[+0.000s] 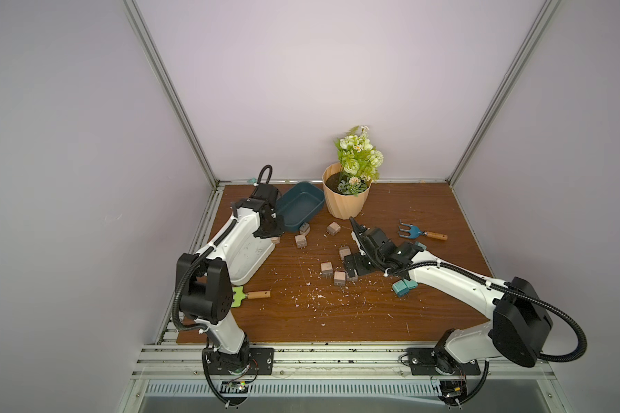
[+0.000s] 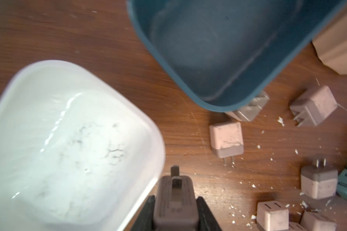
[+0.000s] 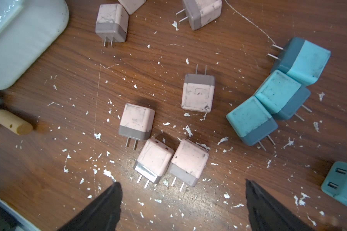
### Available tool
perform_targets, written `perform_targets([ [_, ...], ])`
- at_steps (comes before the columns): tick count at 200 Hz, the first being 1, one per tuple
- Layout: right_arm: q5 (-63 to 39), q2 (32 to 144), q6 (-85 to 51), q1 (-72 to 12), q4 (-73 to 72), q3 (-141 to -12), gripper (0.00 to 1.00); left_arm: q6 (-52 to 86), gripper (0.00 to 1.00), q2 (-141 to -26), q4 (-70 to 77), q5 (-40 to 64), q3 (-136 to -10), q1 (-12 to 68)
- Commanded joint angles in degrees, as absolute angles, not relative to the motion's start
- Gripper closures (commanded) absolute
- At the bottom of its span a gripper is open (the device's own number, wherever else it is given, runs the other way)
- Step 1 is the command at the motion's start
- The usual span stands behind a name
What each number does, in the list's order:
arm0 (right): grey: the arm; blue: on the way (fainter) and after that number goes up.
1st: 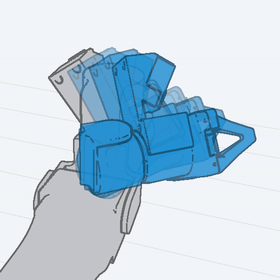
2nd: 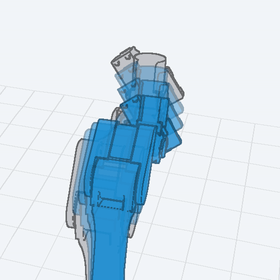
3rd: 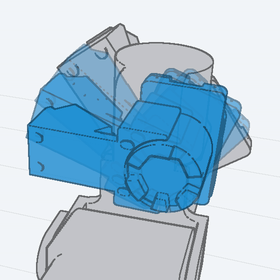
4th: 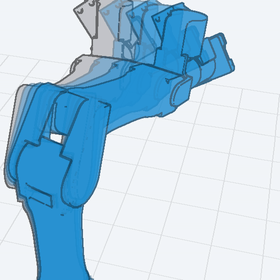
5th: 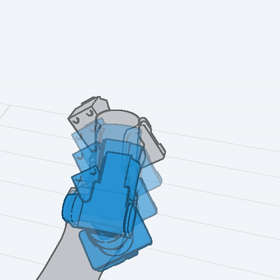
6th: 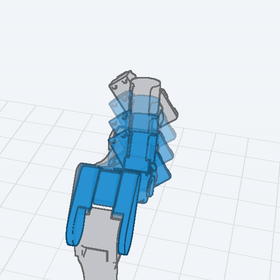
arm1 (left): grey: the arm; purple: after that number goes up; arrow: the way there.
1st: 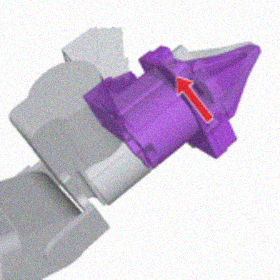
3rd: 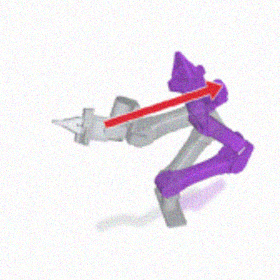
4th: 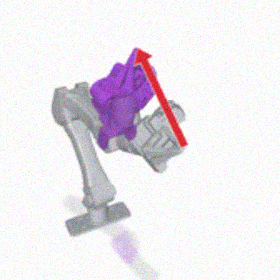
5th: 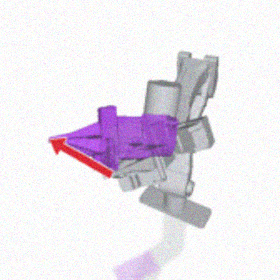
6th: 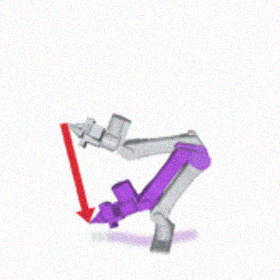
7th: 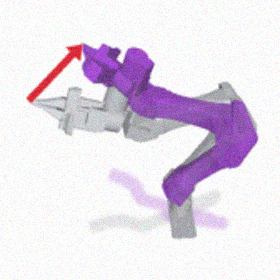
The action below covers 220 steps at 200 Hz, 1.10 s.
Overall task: Place the plugs by color into the storage box
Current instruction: Place the plug in the storage box.
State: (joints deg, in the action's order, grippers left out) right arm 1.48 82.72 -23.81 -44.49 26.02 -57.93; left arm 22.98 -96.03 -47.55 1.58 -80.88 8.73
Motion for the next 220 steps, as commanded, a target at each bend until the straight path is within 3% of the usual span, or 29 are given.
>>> perform_targets([
  [1, 1.36, 82.84, -23.54, -44.38, 24.52, -59.58, 0.02, 23.61, 0.72, -95.32, -50.87, -1.44, -79.46, 3.89],
  [96, 1.21, 82.41, -23.26, -44.35, 25.64, -59.90, 0.02, 24.98, 0.67, -107.81, -41.53, -7.72, -73.85, -4.57],
  [161, 2.02, 79.72, -24.67, -44.40, 25.43, -57.46, 0.02, 25.70, 0.21, -102.50, -45.09, -8.55, -75.86, -4.28],
  [220, 2.30, 80.02, -24.98, -44.38, 24.61, -57.10, 0.02, 29.57, 0.14, -94.47, -48.68, 0.16, -82.73, 5.95],
])
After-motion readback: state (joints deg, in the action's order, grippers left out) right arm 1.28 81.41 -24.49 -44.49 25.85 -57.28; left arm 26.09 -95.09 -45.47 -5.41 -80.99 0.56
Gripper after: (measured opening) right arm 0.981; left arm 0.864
